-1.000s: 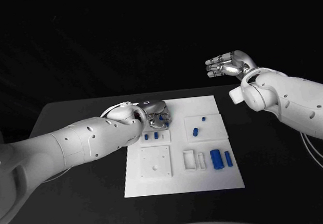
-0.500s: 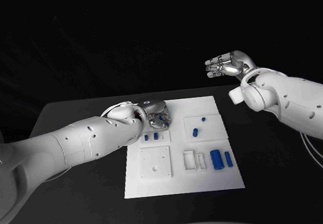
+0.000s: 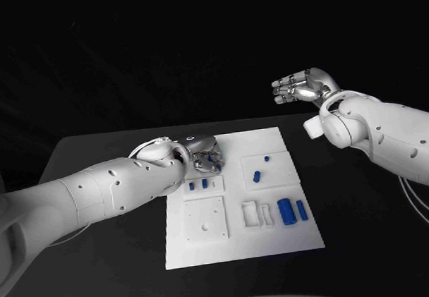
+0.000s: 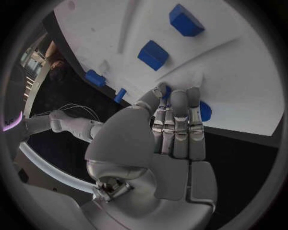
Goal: Assemble the parts on the task board
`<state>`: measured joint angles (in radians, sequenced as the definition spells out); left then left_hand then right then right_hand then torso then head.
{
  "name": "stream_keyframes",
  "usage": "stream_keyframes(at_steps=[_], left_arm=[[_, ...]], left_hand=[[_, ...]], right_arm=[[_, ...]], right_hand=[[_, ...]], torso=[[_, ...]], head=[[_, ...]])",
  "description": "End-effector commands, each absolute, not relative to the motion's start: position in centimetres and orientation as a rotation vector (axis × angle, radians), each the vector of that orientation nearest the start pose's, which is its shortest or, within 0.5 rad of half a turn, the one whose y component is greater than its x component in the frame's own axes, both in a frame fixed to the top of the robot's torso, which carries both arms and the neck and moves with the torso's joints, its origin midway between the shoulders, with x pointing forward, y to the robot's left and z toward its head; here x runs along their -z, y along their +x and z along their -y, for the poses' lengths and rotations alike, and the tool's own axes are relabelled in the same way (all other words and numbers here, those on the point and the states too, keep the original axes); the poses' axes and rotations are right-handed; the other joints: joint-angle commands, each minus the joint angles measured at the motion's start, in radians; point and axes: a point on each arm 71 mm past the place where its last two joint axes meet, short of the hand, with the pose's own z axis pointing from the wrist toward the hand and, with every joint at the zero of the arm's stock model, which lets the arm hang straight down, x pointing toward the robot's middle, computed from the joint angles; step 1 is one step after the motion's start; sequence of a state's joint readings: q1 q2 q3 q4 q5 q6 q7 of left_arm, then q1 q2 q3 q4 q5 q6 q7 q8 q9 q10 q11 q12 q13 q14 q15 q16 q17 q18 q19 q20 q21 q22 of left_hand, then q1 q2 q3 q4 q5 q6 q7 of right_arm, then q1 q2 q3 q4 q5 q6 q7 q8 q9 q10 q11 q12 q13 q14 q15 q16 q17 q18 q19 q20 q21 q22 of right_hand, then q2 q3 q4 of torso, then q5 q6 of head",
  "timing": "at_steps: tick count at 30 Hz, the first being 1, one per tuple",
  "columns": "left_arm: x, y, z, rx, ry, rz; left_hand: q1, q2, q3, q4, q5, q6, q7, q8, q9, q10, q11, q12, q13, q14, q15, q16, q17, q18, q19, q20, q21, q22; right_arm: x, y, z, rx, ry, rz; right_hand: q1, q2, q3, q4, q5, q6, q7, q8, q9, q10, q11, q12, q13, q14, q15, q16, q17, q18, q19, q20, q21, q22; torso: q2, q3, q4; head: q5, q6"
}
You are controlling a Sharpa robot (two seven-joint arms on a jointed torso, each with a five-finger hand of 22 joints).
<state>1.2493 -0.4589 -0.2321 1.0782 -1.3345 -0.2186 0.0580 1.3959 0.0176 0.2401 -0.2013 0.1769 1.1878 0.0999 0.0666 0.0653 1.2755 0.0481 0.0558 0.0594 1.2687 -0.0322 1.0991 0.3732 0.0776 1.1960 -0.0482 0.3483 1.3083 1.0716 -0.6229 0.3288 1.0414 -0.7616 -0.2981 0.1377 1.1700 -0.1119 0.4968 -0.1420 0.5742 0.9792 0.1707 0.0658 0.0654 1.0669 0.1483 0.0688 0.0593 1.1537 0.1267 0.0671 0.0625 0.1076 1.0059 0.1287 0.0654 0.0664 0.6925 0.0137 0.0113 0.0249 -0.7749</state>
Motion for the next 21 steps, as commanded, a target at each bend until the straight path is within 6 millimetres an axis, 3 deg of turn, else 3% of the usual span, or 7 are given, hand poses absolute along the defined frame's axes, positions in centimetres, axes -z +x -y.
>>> stream_keyframes(at_steps=[1, 21], left_arm=[[24.9, 53.2, -12.8, 0.702, 0.256, -1.881], [21.6, 52.8, -15.1, 0.781, 0.129, -1.822]], left_hand=[[-0.004, 0.005, -0.003, -0.001, 0.003, 0.002, -0.001, -0.004, 0.001, 0.001, 0.001, 0.003, 0.0, 0.007, -0.001, 0.006, 0.002, 0.02, 0.003, -0.004, 0.003, 0.021], [-0.006, 0.0, 0.004, -0.006, 0.007, 0.001, 0.0, -0.003, 0.001, -0.001, 0.002, 0.003, 0.0, 0.008, 0.0, 0.015, 0.005, 0.022, 0.002, -0.003, 0.017, 0.022]], right_arm=[[16.9, 57.7, 25.6, -1.046, 0.723, -1.424], [17.0, 57.8, 25.9, -1.041, 0.726, -1.43]], right_hand=[[-0.012, 0.001, -0.004, 0.003, 0.005, -0.003, -0.003, -0.003, -0.001, -0.003, -0.001, -0.003, -0.001, -0.003, 0.001, -0.006, -0.001, -0.011, -0.002, 0.002, 0.002, -0.001], [-0.012, 0.001, -0.004, 0.003, 0.005, -0.003, -0.003, -0.003, -0.001, -0.003, -0.001, -0.003, -0.001, -0.003, 0.001, -0.006, -0.001, -0.011, -0.002, 0.002, 0.002, -0.001]], torso=[[-0.001, 0.0011, 0.0019], [-0.001, -0.0006, 0.0025]], head=[[0.003, 0.002], [0.013, 0.002]])
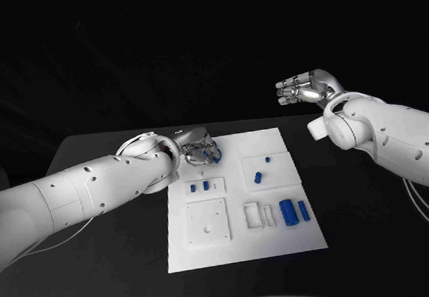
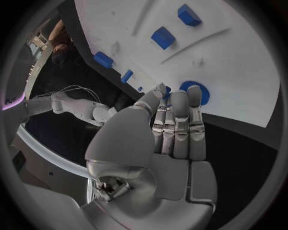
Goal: Assemble the parts on the task board
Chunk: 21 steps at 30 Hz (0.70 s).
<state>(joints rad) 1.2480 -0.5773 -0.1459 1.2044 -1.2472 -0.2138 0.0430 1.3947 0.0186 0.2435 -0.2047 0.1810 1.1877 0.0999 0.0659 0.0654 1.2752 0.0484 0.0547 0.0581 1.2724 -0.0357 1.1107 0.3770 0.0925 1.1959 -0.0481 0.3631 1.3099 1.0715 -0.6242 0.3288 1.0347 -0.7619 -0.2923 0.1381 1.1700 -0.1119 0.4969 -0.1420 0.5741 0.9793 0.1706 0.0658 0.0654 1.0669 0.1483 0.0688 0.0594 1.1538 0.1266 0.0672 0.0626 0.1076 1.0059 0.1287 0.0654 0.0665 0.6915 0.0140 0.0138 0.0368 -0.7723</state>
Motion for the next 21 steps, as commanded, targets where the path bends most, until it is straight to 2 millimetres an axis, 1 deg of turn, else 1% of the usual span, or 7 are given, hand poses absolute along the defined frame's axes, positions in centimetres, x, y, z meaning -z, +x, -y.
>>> stream_keyframes(at_steps=[1, 4, 7, 11, 12, 17, 21], left_arm=[[21.5, 52.8, -15.3, 0.778, 0.128, -1.825], [21.4, 52.6, -15.8, 0.771, 0.125, -1.832], [21.4, 52.3, -16.6, 0.765, 0.122, -1.835], [21.3, 51.9, -17.6, 0.759, 0.143, -1.827], [21.3, 51.9, -17.8, 0.756, 0.146, -1.825], [21.4, 51.9, -18.7, 0.729, 0.162, -1.815], [21.7, 52.0, -18.9, 0.72, 0.178, -1.823]], left_hand=[[-0.005, -0.001, 0.001, -0.003, 0.003, 0.001, 0.0, -0.003, 0.001, -0.001, 0.002, 0.004, 0.001, 0.004, 0.004, 0.003, 0.001, 0.007, 0.002, -0.003, 0.002, 0.02], [-0.005, -0.003, 0.002, -0.003, 0.002, 0.001, 0.0, -0.003, 0.001, -0.002, 0.002, 0.004, 0.001, 0.003, 0.004, 0.007, 0.002, 0.008, 0.001, -0.003, 0.007, 0.02], [-0.005, -0.003, 0.002, -0.004, 0.001, 0.001, 0.0, -0.003, 0.001, -0.002, 0.002, 0.004, 0.001, 0.003, 0.004, 0.008, 0.002, 0.008, 0.0, -0.003, 0.008, 0.02], [0.001, -0.006, 0.003, -0.008, 0.001, -0.002, 0.001, -0.003, 0.001, -0.004, 0.004, 0.004, 0.001, 0.001, 0.005, 0.007, 0.001, 0.009, -0.004, -0.003, 0.01, 0.02], [0.001, -0.006, 0.003, -0.008, 0.001, -0.002, 0.001, -0.003, 0.001, -0.003, 0.004, 0.004, 0.001, 0.001, 0.005, 0.006, 0.001, 0.009, -0.004, -0.003, 0.01, 0.02], [0.003, -0.007, 0.002, -0.006, 0.0, -0.003, 0.001, -0.003, 0.0, -0.005, 0.004, 0.004, 0.001, 0.001, 0.005, 0.006, 0.0, 0.01, -0.005, -0.002, 0.015, 0.02], [0.004, -0.008, 0.002, -0.004, -0.003, -0.004, 0.001, -0.003, 0.0, -0.006, 0.005, 0.004, 0.001, 0.001, 0.006, 0.006, -0.001, 0.01, -0.007, -0.001, 0.017, 0.02]], right_arm=[[17.0, 57.8, 25.9, -1.04, 0.726, -1.431], [17.1, 57.8, 26.1, -1.038, 0.727, -1.431], [17.1, 57.8, 26.2, -1.035, 0.728, -1.431], [17.1, 57.8, 26.4, -1.032, 0.729, -1.431], [17.1, 57.8, 26.4, -1.032, 0.729, -1.432], [17.1, 57.7, 26.5, -1.031, 0.729, -1.433], [17.1, 57.7, 26.5, -1.032, 0.729, -1.434]], right_hand=[[-0.012, 0.001, -0.004, 0.003, 0.005, -0.003, -0.003, -0.003, -0.001, -0.003, -0.001, -0.003, -0.001, -0.004, 0.001, -0.006, -0.001, -0.011, -0.002, 0.002, 0.002, -0.002], [-0.012, 0.001, -0.004, 0.003, 0.005, -0.003, -0.003, -0.003, -0.001, -0.003, -0.001, -0.003, -0.001, -0.004, 0.001, -0.006, -0.001, -0.011, -0.002, 0.002, 0.002, -0.002], [-0.011, 0.002, -0.007, 0.002, 0.007, -0.004, -0.003, -0.003, -0.001, -0.004, -0.001, -0.002, -0.001, -0.004, 0.001, -0.006, -0.001, -0.011, -0.003, 0.002, 0.002, -0.001], [-0.011, 0.002, -0.007, 0.002, 0.007, -0.004, -0.003, -0.003, -0.001, -0.004, -0.001, -0.002, -0.001, -0.004, 0.001, -0.006, -0.001, -0.011, -0.003, 0.002, 0.002, -0.001], [-0.011, 0.002, -0.007, 0.002, 0.007, -0.004, -0.003, -0.003, -0.001, -0.004, -0.001, -0.002, -0.001, -0.004, 0.001, -0.006, -0.001, -0.011, -0.003, 0.002, 0.002, -0.001], [-0.011, 0.002, -0.007, 0.002, 0.007, -0.004, -0.003, -0.003, -0.001, -0.004, -0.001, -0.002, -0.001, -0.004, 0.001, -0.006, -0.001, -0.011, -0.003, 0.002, 0.002, -0.001], [-0.011, 0.002, -0.007, 0.002, 0.007, -0.004, -0.003, -0.003, -0.001, -0.004, -0.001, -0.002, -0.001, -0.004, 0.001, -0.006, -0.001, -0.011, -0.003, 0.002, 0.002, -0.001]], torso=[[0.0, -0.0008, -0.0005], [0.0, -0.0005, -0.0009], [0.0, -0.0004, 0.0003], [0.0, -0.0007, 0.0], [0.0, -0.0011, 0.0008], [0.0, -0.0009, -0.0006], [0.001, -0.0015, -0.0018]], head=[[0.002, -0.001], [0.003, -0.002], [0.003, -0.002], [0.004, -0.004], [0.005, -0.004], [0.012, -0.005], [0.014, -0.006]])
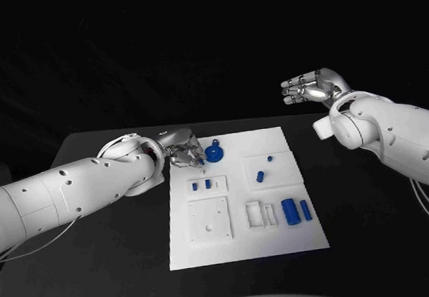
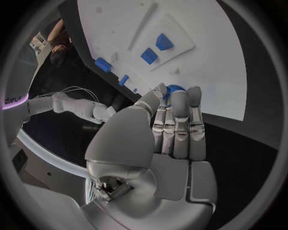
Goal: Assemble the parts on the task board
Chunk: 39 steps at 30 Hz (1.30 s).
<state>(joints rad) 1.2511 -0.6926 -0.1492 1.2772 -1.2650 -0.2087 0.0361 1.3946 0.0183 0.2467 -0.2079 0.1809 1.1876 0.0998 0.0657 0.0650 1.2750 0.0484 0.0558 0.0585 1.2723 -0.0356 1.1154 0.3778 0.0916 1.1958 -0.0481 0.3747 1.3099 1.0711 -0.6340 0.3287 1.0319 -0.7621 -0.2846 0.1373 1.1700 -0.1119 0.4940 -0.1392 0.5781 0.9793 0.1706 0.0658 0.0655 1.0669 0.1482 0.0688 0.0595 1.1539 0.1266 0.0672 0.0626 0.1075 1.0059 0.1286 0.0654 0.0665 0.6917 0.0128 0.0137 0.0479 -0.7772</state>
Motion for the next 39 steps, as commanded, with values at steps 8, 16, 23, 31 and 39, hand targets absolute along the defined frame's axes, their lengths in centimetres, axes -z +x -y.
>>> stream_keyframes(at_steps=[8, 16, 23, 31, 39], left_arm=[[22.6, 52.1, -19.3, 0.697, 0.196, -1.857], [23.4, 52.1, -19.8, 0.684, 0.198, -1.871], [23.9, 51.8, -19.4, 0.701, 0.196, -1.876], [24.0, 51.6, -19.3, 0.71, 0.192, -1.874], [24.0, 51.8, -19.8, 0.696, 0.177, -1.864]], left_hand=[[0.005, -0.007, -0.001, 0.0, -0.003, -0.006, 0.002, -0.003, 0.001, -0.007, 0.005, 0.003, 0.001, 0.0, 0.006, 0.001, -0.002, 0.011, -0.008, -0.001, 0.006, 0.02], [0.004, -0.006, -0.002, 0.001, -0.004, -0.007, 0.002, -0.003, 0.001, -0.009, 0.005, 0.003, 0.001, 0.0, 0.006, 0.001, -0.002, 0.011, -0.009, -0.001, 0.007, 0.019], [0.003, -0.006, -0.002, 0.004, -0.004, -0.007, 0.002, -0.003, 0.001, -0.009, 0.005, 0.003, 0.001, 0.0, 0.006, 0.001, -0.003, 0.012, -0.009, 0.0, 0.008, 0.019], [0.004, -0.006, -0.001, 0.005, -0.004, -0.006, 0.002, -0.003, 0.001, -0.009, 0.005, 0.003, 0.001, 0.0, 0.006, 0.001, -0.003, 0.012, -0.008, -0.001, 0.008, 0.019], [0.006, -0.006, -0.001, 0.004, -0.003, -0.006, 0.002, -0.003, 0.001, -0.008, 0.005, 0.003, 0.001, 0.001, 0.005, 0.001, -0.004, 0.012, -0.007, -0.001, 0.009, 0.019]], right_arm=[[17.2, 57.7, 26.5, -1.032, 0.73, -1.436], [17.2, 57.7, 26.5, -1.03, 0.73, -1.435], [17.2, 57.7, 26.5, -1.03, 0.73, -1.436], [17.3, 57.6, 26.5, -1.03, 0.73, -1.437], [17.4, 57.6, 26.6, -1.029, 0.731, -1.438]], right_hand=[[-0.011, 0.004, -0.003, -0.001, 0.005, -0.005, -0.003, -0.003, -0.001, -0.004, -0.001, -0.003, -0.001, -0.005, 0.001, -0.006, -0.001, -0.011, -0.003, 0.002, 0.002, -0.001], [-0.011, 0.004, -0.003, -0.001, 0.005, -0.005, -0.003, -0.003, -0.001, -0.004, -0.001, -0.003, -0.001, -0.005, 0.001, -0.006, -0.001, -0.011, -0.003, 0.002, 0.002, -0.001], [-0.011, 0.004, -0.003, -0.001, 0.005, -0.005, -0.003, -0.003, -0.001, -0.004, -0.001, -0.003, -0.001, -0.005, 0.001, -0.006, -0.001, -0.011, -0.003, 0.002, 0.002, -0.001], [-0.011, 0.004, -0.003, -0.001, 0.005, -0.005, -0.003, -0.003, -0.001, -0.004, -0.001, -0.003, -0.001, -0.005, 0.001, -0.006, -0.001, -0.011, -0.003, 0.002, 0.002, -0.001], [-0.011, 0.004, -0.003, -0.001, 0.005, -0.005, -0.003, -0.003, -0.001, -0.004, -0.001, -0.003, -0.001, -0.005, 0.001, -0.006, -0.001, -0.011, -0.003, 0.002, 0.002, -0.001]], torso=[[0.001, 0.001, -0.0033], [0.001, 0.0013, -0.0034], [0.001, 0.0012, -0.0035], [0.001, 0.0021, -0.0033], [0.001, 0.0018, -0.0037]], head=[[0.008, -0.002], [0.006, -0.003], [0.008, -0.005], [0.009, -0.007], [0.01, -0.008]])
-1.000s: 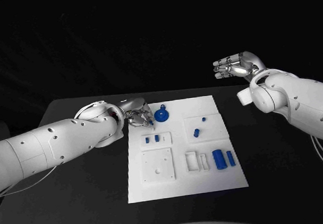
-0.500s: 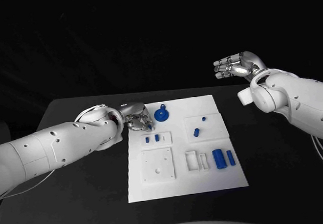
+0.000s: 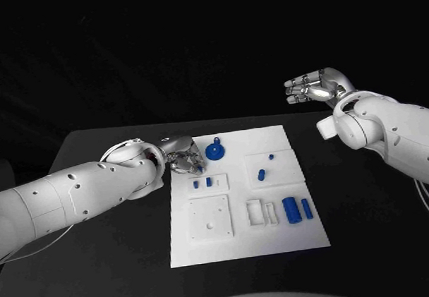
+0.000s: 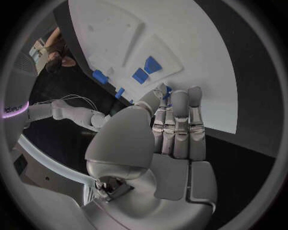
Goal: Assemble the parts on the task board
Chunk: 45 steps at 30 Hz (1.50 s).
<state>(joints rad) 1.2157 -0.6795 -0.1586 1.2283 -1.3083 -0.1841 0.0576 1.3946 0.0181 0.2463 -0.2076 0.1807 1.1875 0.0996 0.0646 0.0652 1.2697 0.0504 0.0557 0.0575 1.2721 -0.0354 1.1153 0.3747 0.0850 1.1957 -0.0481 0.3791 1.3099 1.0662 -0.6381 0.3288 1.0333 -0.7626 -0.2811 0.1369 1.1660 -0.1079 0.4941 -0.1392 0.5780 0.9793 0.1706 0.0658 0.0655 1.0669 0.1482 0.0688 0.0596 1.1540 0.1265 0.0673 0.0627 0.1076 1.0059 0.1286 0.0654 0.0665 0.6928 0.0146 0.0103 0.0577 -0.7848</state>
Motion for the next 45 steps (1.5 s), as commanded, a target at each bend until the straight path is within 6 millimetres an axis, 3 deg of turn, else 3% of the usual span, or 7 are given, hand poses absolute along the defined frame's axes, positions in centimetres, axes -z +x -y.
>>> stream_keyframes(at_steps=[1, 16, 20, 45], left_arm=[[24.0, 51.9, -20.0, 0.692, 0.174, -1.864], [23.7, 52.0, -21.0, 0.688, 0.153, -1.838], [23.5, 51.8, -21.0, 0.712, 0.15, -1.824], [23.1, 51.2, -19.9, 0.773, 0.161, -1.807]], left_hand=[[0.006, -0.006, 0.0, 0.004, -0.003, -0.006, 0.002, -0.002, 0.001, -0.003, 0.003, 0.003, 0.002, 0.001, 0.005, 0.001, -0.001, 0.019, -0.007, -0.001, 0.004, 0.019], [0.01, -0.007, 0.003, 0.001, -0.002, -0.004, 0.002, -0.002, 0.001, 0.0, 0.003, 0.003, 0.002, 0.005, 0.005, 0.002, -0.002, 0.021, -0.005, -0.002, 0.009, 0.02], [0.006, -0.007, 0.002, 0.004, -0.015, -0.004, 0.001, -0.002, 0.001, -0.001, 0.002, 0.003, 0.002, 0.006, 0.005, 0.001, -0.002, 0.02, -0.004, -0.001, 0.009, 0.018], [0.011, -0.009, 0.004, 0.002, -0.015, -0.009, 0.003, -0.002, 0.0, -0.005, 0.004, 0.003, 0.002, 0.008, 0.005, 0.0, -0.003, 0.021, -0.003, -0.001, 0.01, 0.019]], right_arm=[[17.4, 57.6, 26.6, -1.028, 0.731, -1.438], [17.7, 57.5, 26.7, -1.026, 0.734, -1.441], [17.7, 57.5, 26.7, -1.026, 0.734, -1.442], [17.8, 57.5, 26.7, -1.027, 0.735, -1.448]], right_hand=[[-0.007, 0.0, -0.003, 0.0, 0.005, -0.005, -0.003, -0.003, -0.001, -0.004, -0.001, -0.003, -0.001, -0.005, 0.001, -0.006, -0.001, -0.011, -0.003, 0.002, 0.002, -0.001], [-0.007, 0.0, -0.003, 0.0, 0.005, -0.005, -0.003, -0.003, -0.001, -0.004, -0.001, -0.003, -0.001, -0.005, 0.001, -0.006, -0.001, -0.011, -0.003, 0.002, 0.002, -0.001], [-0.007, 0.0, -0.003, 0.0, 0.005, -0.005, -0.003, -0.003, -0.001, -0.004, -0.001, -0.003, -0.001, -0.005, 0.001, -0.006, -0.001, -0.011, -0.003, 0.002, 0.002, -0.001], [-0.009, 0.0, 0.0, -0.002, 0.006, -0.004, -0.003, -0.003, -0.001, -0.004, -0.001, -0.002, -0.001, -0.005, 0.001, -0.006, -0.001, -0.011, -0.004, 0.002, 0.002, -0.002]], torso=[[0.0, -0.0001, -0.0002], [0.0, -0.0012, 0.0008], [0.0, -0.0009, 0.0003], [0.0, 0.0002, -0.0002]], head=[[0.0, 0.0], [-0.002, 0.002], [-0.002, 0.002], [0.0, 0.003]])
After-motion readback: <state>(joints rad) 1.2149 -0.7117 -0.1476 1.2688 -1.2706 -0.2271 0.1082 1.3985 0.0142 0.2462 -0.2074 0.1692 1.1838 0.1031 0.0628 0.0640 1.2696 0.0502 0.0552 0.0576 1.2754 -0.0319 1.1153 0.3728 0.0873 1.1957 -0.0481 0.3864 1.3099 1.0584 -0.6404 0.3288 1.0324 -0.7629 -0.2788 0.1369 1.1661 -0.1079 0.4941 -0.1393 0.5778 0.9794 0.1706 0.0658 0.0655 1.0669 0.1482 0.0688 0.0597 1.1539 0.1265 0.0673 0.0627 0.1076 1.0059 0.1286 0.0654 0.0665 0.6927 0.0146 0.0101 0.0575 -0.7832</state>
